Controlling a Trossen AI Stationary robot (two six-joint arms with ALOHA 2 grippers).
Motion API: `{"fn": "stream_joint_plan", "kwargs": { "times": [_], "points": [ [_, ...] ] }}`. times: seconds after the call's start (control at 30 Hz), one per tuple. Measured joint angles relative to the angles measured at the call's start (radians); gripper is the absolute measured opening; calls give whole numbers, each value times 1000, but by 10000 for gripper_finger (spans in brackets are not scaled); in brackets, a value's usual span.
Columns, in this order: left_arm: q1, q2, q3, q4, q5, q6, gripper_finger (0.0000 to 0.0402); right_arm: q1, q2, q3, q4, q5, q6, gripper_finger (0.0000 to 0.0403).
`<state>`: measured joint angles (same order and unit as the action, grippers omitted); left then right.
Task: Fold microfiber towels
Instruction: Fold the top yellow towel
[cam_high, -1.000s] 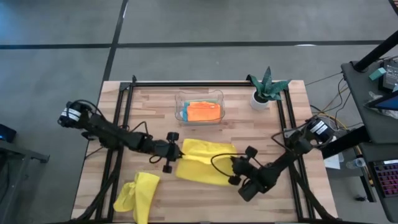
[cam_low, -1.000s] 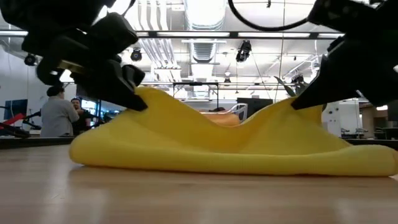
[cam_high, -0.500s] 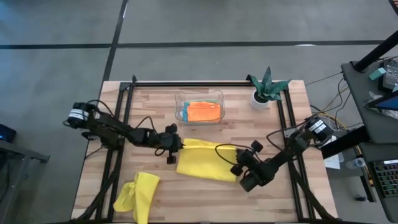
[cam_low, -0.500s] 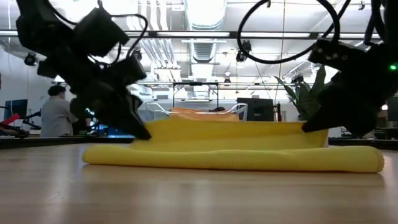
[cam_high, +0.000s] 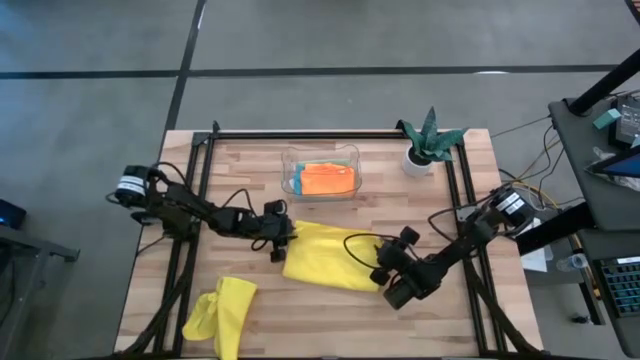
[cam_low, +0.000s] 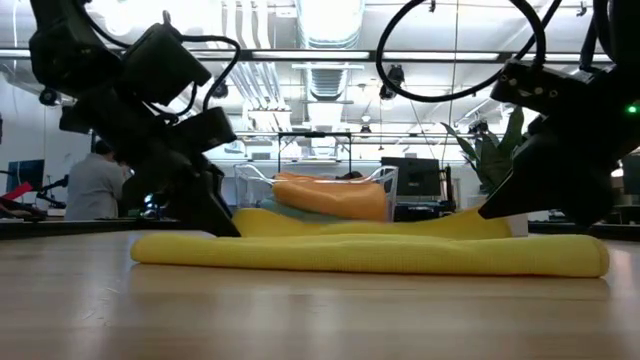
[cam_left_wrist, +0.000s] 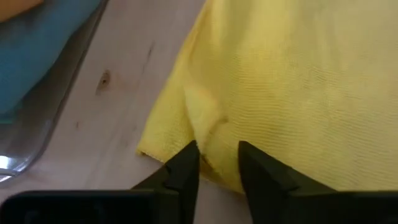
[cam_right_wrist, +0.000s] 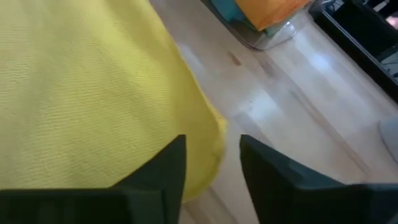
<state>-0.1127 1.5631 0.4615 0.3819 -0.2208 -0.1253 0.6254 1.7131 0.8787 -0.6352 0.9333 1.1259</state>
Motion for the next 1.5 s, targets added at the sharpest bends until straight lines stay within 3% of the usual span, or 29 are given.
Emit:
{"fn": "stream_joint_plan", "kwargs": {
  "times": [0.2,0.47,0.6,0.73,0.9,1.07,1.5],
  "points": [
    [0,-42,0,-52,-34,0,140,0,-27,0,-62,0,25,190],
    [-1,-215,0,-169,-59,-8,157,20,-136,0,-130,3,41,198],
    [-35,-307,2,-108,-28,5,157,31,-194,0,-133,4,48,198],
    [-129,-320,1,6,-22,53,157,56,-217,0,-62,9,21,194],
    [-270,-215,13,186,-20,112,157,85,-211,0,86,10,-103,187],
    [-351,-40,135,235,-35,167,157,88,-206,0,120,12,-132,186],
    [-335,412,613,149,-39,289,158,88,-205,0,117,14,-142,186]
  ]
}}
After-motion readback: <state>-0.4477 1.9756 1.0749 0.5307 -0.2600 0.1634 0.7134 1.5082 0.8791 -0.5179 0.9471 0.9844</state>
